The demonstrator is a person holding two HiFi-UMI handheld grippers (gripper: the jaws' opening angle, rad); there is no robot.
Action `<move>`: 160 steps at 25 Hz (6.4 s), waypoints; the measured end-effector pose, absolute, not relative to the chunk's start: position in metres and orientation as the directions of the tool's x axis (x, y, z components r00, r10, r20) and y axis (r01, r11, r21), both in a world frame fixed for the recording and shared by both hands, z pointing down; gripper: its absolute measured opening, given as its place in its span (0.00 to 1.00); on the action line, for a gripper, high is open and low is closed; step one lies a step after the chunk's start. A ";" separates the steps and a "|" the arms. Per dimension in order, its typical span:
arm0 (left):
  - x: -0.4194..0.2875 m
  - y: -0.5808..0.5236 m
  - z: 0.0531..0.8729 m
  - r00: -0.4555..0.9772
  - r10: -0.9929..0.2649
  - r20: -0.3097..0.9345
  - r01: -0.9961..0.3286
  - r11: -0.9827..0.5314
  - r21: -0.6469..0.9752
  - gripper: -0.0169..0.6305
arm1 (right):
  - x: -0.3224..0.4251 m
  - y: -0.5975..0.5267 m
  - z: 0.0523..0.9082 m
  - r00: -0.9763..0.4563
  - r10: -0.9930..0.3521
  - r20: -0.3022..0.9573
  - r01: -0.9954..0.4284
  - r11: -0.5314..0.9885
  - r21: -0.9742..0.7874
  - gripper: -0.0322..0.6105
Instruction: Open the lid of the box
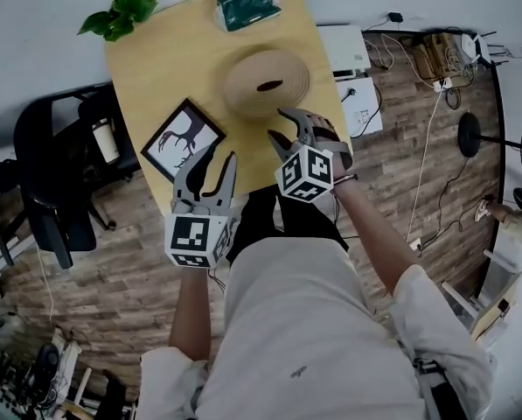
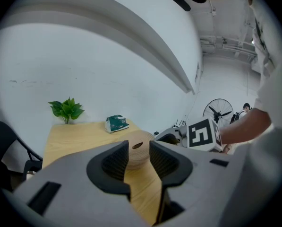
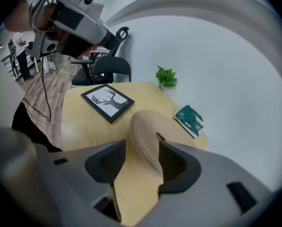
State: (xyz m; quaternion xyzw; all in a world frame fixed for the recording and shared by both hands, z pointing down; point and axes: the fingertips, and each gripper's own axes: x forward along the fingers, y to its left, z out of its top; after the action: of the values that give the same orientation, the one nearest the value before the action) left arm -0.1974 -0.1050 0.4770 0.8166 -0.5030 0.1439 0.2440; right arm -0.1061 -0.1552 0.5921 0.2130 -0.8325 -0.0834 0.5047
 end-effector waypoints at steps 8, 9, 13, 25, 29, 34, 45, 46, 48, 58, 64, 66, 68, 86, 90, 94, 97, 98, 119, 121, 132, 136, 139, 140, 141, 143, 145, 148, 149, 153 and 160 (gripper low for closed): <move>-0.199 -0.100 0.496 0.461 -0.736 0.495 -0.887 -0.368 0.278 0.21 | -0.109 -0.162 0.612 -0.353 -0.464 0.812 -0.182 0.886 0.427 0.35; -0.198 -0.099 0.498 0.464 -0.733 0.497 -0.885 -0.371 0.280 0.21 | -0.109 -0.162 0.614 -0.350 -0.466 0.813 -0.169 0.885 0.435 0.35; -0.196 -0.101 0.506 0.476 -0.721 0.504 -0.879 -0.386 0.278 0.21 | -0.110 -0.165 0.624 -0.333 -0.476 0.814 -0.125 0.878 0.462 0.35; -0.190 -0.105 0.522 0.491 -0.707 0.509 -0.871 -0.397 0.289 0.21 | -0.106 -0.175 0.645 -0.269 -0.523 0.809 -0.011 0.842 0.540 0.32; -0.191 -0.104 0.528 0.483 -0.710 0.513 -0.876 -0.382 0.295 0.21 | -0.104 -0.177 0.650 -0.253 -0.535 0.806 -0.003 0.833 0.553 0.30; -0.188 -0.105 0.532 0.494 -0.705 0.509 -0.869 -0.384 0.313 0.21 | -0.103 -0.183 0.650 -0.244 -0.548 0.800 0.008 0.824 0.567 0.27; -0.190 -0.105 0.529 0.486 -0.709 0.512 -0.874 -0.381 0.302 0.21 | -0.104 -0.183 0.649 -0.235 -0.550 0.802 0.044 0.818 0.574 0.26; -0.191 -0.105 0.527 0.484 -0.710 0.511 -0.875 -0.380 0.300 0.20 | -0.104 -0.183 0.647 -0.236 -0.549 0.802 0.045 0.818 0.574 0.26; -0.191 -0.105 0.525 0.484 -0.712 0.509 -0.875 -0.382 0.298 0.20 | -0.105 -0.183 0.643 -0.242 -0.550 0.800 0.044 0.817 0.575 0.25; -0.189 -0.100 0.506 0.487 -0.724 0.487 -0.873 -0.404 0.273 0.21 | -0.108 -0.186 0.623 -0.259 -0.568 0.781 0.032 0.803 0.595 0.21; -0.192 -0.099 0.492 0.482 -0.739 0.470 -0.876 -0.412 0.251 0.21 | -0.109 -0.188 0.610 -0.263 -0.590 0.764 0.038 0.784 0.619 0.19; -0.193 -0.098 0.488 0.479 -0.744 0.467 -0.878 -0.410 0.246 0.21 | -0.109 -0.188 0.605 -0.264 -0.597 0.758 0.040 0.778 0.627 0.18; -0.193 -0.096 0.485 0.477 -0.746 0.465 -0.879 -0.411 0.242 0.21 | -0.108 -0.188 0.601 -0.267 -0.603 0.752 0.042 0.772 0.634 0.18; -0.163 -0.100 0.459 0.444 -0.781 0.439 -0.896 -0.392 0.209 0.21 | -0.081 -0.197 0.554 -0.313 -0.644 0.698 -0.005 0.736 0.677 0.16; -0.148 -0.100 0.453 0.422 -0.796 0.434 -0.907 -0.373 0.197 0.21 | -0.063 -0.194 0.543 -0.335 -0.648 0.684 -0.039 0.735 0.677 0.16; -0.129 -0.095 0.444 0.398 -0.811 0.429 -0.917 -0.355 0.181 0.21 | -0.043 -0.188 0.531 -0.364 -0.646 0.671 -0.071 0.737 0.672 0.16; -0.115 -0.093 0.436 0.378 -0.823 0.424 -0.926 -0.341 0.163 0.20 | -0.029 -0.187 0.520 -0.390 -0.645 0.657 -0.090 0.737 0.670 0.16; -0.111 -0.093 0.433 0.370 -0.828 0.422 -0.929 -0.335 0.158 0.21 | -0.024 -0.186 0.516 -0.399 -0.645 0.652 -0.097 0.736 0.670 0.16; -0.021 -0.083 0.412 0.220 -0.893 0.393 -0.975 -0.188 0.118 0.21 | 0.068 -0.151 0.455 -0.629 -0.522 0.576 -0.319 0.849 0.421 0.16; -0.014 -0.081 0.412 0.210 -0.895 0.393 -0.977 -0.178 0.118 0.21 | 0.076 -0.149 0.453 -0.643 -0.509 0.572 -0.340 0.859 0.382 0.16; 0.018 -0.064 0.410 0.181 -0.904 0.386 -0.982 -0.148 0.114 0.21 | 0.115 -0.136 0.441 -0.696 -0.475 0.538 -0.432 0.876 0.215 0.16; 0.027 -0.055 0.412 0.179 -0.905 0.387 -0.983 -0.146 0.113 0.20 | 0.123 -0.124 0.437 -0.714 -0.477 0.513 -0.454 0.873 0.179 0.16; 0.030 -0.049 0.413 0.180 -0.904 0.387 -0.983 -0.148 0.111 0.20 | 0.127 -0.118 0.432 -0.729 -0.474 0.493 -0.483 0.867 0.120 0.15; 0.031 -0.048 0.412 0.181 -0.904 0.387 -0.982 -0.150 0.111 0.20 | 0.129 -0.116 0.432 -0.734 -0.472 0.488 -0.490 0.866 0.099 0.15; 0.032 -0.046 0.412 0.183 -0.904 0.386 -0.982 -0.151 0.111 0.20 | 0.131 -0.115 0.431 -0.741 -0.468 0.482 -0.496 0.865 0.076 0.15; 0.034 -0.044 0.409 0.183 -0.906 0.381 -0.982 -0.152 0.111 0.20 | 0.134 -0.111 0.430 -0.756 -0.456 0.470 -0.502 0.865 0.031 0.15; 0.036 -0.042 0.407 0.184 -0.909 0.375 -0.982 -0.152 0.112 0.20 | 0.137 -0.106 0.428 -0.769 -0.442 0.462 -0.499 0.867 -0.002 0.15; 0.040 -0.038 0.406 0.187 -0.909 0.372 -0.981 -0.155 0.114 0.19 | 0.140 -0.101 0.427 -0.779 -0.431 0.456 -0.496 0.868 -0.029 0.15; 0.041 -0.036 0.406 0.188 -0.909 0.373 -0.981 -0.156 0.116 0.19 | 0.142 -0.099 0.426 -0.781 -0.428 0.455 -0.497 0.867 -0.039 0.15; 0.046 -0.026 0.407 0.189 -0.909 0.372 -0.981 -0.155 0.118 0.17 | 0.146 -0.088 0.423 -0.793 -0.418 0.443 -0.498 0.864 -0.078 0.15; 0.050 -0.012 0.404 0.176 -0.915 0.363 -0.983 -0.144 0.114 0.10 | 0.153 -0.072 0.420 -0.807 -0.407 0.428 -0.502 0.854 -0.136 0.15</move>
State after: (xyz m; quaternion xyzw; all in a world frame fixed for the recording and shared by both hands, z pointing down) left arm 0.0496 -0.0123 0.4041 0.7493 -0.6333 0.1039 0.1636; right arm 0.1528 -0.0721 0.4204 0.2410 -0.9427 0.1223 0.1958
